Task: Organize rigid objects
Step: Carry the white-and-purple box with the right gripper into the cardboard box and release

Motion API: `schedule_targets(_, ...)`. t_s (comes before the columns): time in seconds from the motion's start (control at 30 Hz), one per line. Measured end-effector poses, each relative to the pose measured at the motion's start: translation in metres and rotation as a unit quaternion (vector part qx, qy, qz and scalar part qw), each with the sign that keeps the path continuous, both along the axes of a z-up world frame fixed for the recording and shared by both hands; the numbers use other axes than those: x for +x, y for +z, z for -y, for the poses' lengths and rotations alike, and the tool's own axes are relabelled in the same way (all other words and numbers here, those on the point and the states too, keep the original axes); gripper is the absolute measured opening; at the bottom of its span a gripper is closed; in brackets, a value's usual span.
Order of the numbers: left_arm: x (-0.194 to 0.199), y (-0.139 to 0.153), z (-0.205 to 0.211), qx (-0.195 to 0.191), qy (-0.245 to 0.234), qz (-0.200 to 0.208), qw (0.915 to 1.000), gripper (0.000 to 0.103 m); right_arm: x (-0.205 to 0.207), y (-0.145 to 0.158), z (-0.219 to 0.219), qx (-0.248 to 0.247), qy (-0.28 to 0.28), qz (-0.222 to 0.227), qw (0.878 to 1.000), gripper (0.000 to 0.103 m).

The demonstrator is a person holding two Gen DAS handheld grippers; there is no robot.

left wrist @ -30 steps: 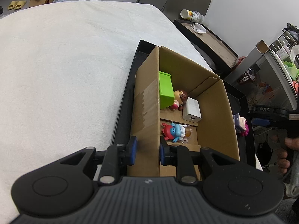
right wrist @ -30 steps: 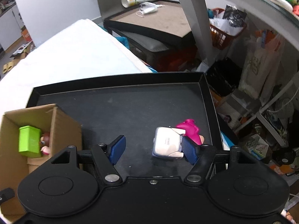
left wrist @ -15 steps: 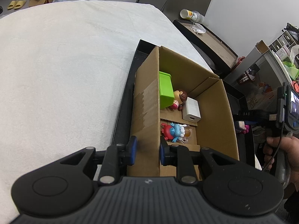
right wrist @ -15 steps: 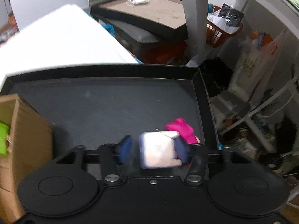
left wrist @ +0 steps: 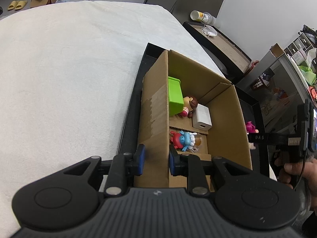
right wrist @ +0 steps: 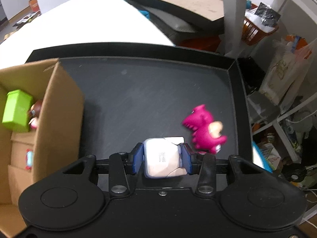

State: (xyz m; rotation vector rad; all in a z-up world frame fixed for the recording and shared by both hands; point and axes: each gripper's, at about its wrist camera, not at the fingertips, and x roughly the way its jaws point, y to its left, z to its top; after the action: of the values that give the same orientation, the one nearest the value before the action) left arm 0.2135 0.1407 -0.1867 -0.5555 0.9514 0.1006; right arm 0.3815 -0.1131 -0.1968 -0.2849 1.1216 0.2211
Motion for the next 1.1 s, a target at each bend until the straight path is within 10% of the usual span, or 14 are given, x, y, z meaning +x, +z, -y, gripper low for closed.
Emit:
schedule_targets(0.5,0.000,-0.002,0.000,-0.001,0.000,0.001,1.0000,0.023,-0.021,0.010,-0.005,0.024,0.004,-0.029,0.999,0.041)
schedule_targets(1.1,-0.001,-0.001,-0.001,-0.003,0.000,0.002,1.0000,0.023,-0.045,0.117,-0.042,0.079,0.068,0.051,0.993,0.041)
